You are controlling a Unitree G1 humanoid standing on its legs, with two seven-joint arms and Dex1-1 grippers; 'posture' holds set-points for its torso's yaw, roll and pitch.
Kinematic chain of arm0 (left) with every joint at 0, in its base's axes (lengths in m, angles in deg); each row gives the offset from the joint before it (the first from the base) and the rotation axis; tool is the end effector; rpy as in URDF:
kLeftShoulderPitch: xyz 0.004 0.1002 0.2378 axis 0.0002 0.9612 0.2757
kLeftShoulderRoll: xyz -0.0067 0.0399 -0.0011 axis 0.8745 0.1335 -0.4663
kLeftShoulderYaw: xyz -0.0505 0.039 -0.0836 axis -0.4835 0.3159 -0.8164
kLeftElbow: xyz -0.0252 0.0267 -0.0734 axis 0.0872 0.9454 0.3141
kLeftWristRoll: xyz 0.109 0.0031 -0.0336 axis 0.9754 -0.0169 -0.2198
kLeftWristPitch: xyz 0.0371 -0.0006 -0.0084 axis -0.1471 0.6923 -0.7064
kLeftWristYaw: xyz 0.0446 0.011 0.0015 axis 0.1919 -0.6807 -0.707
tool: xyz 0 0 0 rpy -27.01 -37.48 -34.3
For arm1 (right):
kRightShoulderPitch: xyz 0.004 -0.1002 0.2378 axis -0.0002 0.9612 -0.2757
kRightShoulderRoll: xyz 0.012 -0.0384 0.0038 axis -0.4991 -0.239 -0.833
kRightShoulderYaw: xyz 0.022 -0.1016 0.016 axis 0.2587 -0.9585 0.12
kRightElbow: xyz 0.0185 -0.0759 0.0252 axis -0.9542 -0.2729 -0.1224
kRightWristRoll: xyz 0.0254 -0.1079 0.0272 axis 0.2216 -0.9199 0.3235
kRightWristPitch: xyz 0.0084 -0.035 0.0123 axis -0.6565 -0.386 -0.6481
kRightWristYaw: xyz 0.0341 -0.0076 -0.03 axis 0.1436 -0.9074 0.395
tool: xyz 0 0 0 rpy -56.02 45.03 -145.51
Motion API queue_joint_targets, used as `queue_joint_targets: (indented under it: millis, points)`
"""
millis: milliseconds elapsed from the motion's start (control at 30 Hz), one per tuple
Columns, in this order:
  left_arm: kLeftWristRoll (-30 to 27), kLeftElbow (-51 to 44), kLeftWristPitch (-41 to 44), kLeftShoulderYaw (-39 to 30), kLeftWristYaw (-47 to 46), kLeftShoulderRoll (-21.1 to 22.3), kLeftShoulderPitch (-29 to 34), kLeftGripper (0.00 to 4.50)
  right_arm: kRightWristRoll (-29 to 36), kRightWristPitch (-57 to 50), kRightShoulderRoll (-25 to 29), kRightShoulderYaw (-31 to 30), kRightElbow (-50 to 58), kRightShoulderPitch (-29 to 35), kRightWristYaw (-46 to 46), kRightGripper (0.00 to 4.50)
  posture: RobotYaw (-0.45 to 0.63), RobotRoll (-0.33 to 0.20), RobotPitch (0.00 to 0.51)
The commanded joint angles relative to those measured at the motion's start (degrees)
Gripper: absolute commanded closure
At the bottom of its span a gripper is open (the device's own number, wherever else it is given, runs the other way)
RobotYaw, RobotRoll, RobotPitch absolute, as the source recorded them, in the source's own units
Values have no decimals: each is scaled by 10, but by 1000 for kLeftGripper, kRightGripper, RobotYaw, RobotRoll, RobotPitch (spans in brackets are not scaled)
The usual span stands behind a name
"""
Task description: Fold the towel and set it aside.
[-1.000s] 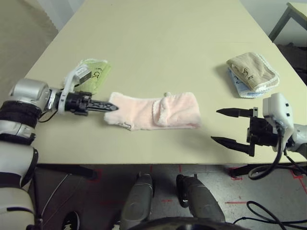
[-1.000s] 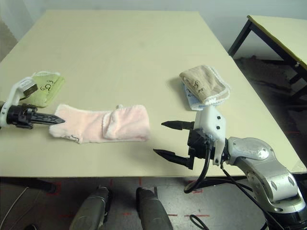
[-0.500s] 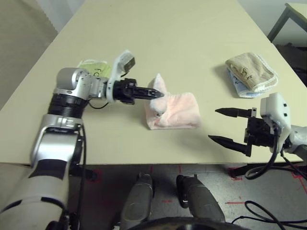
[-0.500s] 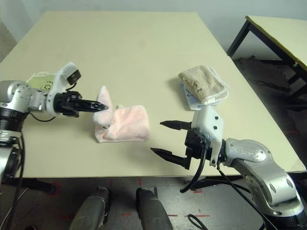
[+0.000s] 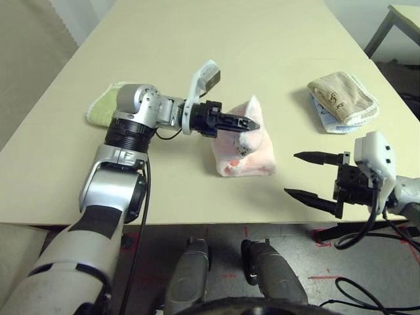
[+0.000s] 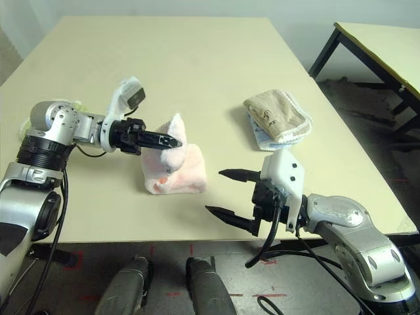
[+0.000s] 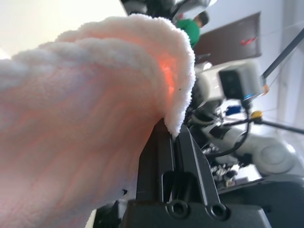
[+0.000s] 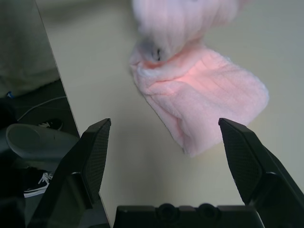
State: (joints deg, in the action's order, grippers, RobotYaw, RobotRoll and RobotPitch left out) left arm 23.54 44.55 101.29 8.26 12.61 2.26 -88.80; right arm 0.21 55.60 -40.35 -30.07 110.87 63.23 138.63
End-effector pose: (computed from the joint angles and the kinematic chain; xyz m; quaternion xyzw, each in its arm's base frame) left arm 0.3410 0.1368 0.1993 -0.2346 0.3819 -0.6521 0.6115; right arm 0.1901 -0.2403 0.1770 -0.1345 0.0703 0.5276 0.8358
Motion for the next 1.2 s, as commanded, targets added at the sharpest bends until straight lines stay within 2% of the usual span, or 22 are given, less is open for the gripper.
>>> queue_joint_targets:
  millis: [33,333,500,633,733,833,900,967,1033,1100,1200]
  points:
    - [17,-6,-21,17,-5,-8,9,3174,4,-4,0,6,8,7,-4,0,-101,0,159]
    - [41,33,-91,-22,-45,-44,6,45,4,-6,-4,-3,11,4,-11,0,-93,0,158]
    - [66,21,-174,-28,-42,-53,19,18,5,-18,-9,-6,13,1,-26,0,-93,0,159]
    - [119,-25,-346,-9,31,-2,52,18,23,-46,-29,-2,8,-18,-59,0,-93,0,159]
    - [136,-25,-415,-18,58,18,63,18,30,-61,-39,-1,3,-37,-75,0,-88,0,161]
    - [141,-27,-479,-42,88,49,76,0,50,-84,-51,-15,-4,-74,-83,582,-85,0,163]
    - [174,-47,-594,-33,140,87,114,0,63,-112,-72,-46,-13,-128,-94,1240,-73,0,166]
    - [174,-72,-667,-49,169,105,155,0,59,-126,-102,-88,-29,-182,-101,2008,-70,0,166]
    - [167,-99,-709,-63,184,115,194,0,43,-127,-122,-126,-47,-216,-94,2782,-49,0,169]
    - [175,-120,-748,-65,198,127,230,0,24,-121,-129,-163,-63,-236,-78,3366,-38,0,172]
    - [182,-149,-780,-63,198,137,283,0,-28,-94,-142,-230,-108,-262,-53,4453,-23,0,172]
